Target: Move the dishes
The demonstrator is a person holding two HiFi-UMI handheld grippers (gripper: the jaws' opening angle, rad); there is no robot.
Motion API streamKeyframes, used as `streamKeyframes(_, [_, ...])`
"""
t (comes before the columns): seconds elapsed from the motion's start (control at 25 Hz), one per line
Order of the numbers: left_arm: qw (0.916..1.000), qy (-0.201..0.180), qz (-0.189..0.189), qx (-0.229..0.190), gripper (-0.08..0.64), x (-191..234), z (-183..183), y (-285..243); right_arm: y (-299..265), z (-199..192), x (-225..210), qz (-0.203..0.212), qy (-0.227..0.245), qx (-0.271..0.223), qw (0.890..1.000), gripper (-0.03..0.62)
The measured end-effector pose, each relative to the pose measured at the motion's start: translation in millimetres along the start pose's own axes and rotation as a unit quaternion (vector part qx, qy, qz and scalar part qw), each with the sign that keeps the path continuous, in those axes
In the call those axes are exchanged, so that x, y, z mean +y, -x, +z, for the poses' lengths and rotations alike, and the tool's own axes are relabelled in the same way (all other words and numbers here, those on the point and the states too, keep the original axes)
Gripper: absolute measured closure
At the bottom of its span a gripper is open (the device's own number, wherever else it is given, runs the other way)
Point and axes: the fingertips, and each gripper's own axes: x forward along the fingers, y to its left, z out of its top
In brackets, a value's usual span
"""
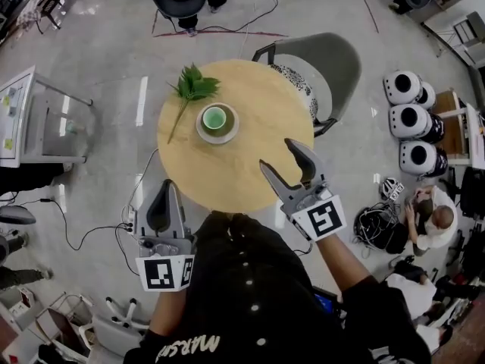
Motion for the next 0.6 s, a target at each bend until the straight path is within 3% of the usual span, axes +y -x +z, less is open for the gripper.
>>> streamKeyframes(0.32, [0.9992,0.01,-0.022,0.032,0.543,18,-36,-26,-83,-86,7,0.041,0.018,0.071,0.997,0.347])
streamKeyframes(0.6, [0.997,0.032,-0.031,0.064,0.543,20,-81,-48,-148,-165,14,0.078,0.005,0.129,0.989,0.325])
